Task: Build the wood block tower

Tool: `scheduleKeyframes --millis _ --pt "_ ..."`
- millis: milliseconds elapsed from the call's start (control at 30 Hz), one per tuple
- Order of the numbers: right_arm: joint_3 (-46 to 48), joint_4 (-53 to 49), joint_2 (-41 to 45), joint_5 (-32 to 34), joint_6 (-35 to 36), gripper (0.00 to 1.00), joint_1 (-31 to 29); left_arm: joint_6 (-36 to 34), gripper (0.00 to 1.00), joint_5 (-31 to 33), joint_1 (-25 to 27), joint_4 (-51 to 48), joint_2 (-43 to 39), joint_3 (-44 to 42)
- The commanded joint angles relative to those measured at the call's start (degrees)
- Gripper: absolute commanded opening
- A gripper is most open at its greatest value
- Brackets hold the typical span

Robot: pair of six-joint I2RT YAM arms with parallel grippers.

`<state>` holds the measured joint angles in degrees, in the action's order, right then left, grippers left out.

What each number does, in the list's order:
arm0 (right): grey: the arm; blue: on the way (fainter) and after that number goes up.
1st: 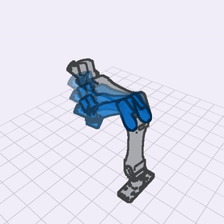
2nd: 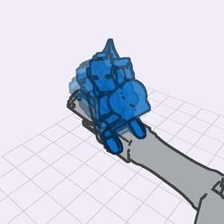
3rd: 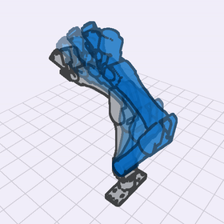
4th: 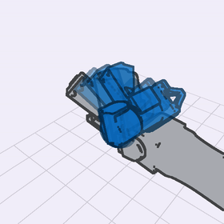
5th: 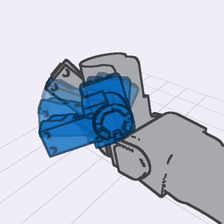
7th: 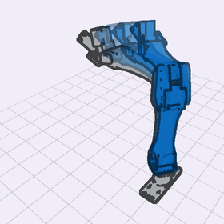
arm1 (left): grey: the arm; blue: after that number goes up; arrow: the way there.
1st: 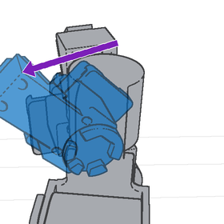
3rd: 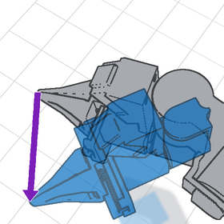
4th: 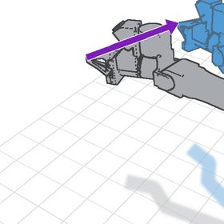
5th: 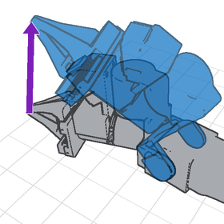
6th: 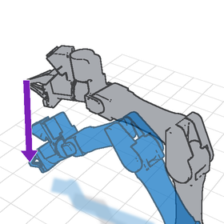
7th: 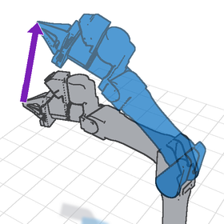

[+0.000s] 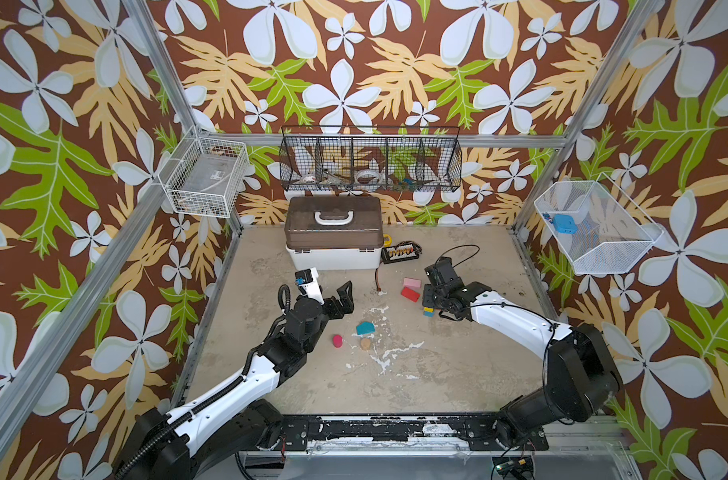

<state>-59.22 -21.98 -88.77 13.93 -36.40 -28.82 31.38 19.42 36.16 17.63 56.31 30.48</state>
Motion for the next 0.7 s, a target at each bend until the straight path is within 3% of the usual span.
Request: scheduleKeyframes --millis 0,667 --pt "0.0 -0.3 -0.4 1.9 0.2 0.13 -0.1 -0.4 1.00 -0.1 -0.1 -0.1 0.1 0.5" --pt "-0.8 -1.8 -4.4 5.7 -3.1 0.20 -1.3 -0.2 1.00 -0.5 0.0 -0.1 1.1 0.7"
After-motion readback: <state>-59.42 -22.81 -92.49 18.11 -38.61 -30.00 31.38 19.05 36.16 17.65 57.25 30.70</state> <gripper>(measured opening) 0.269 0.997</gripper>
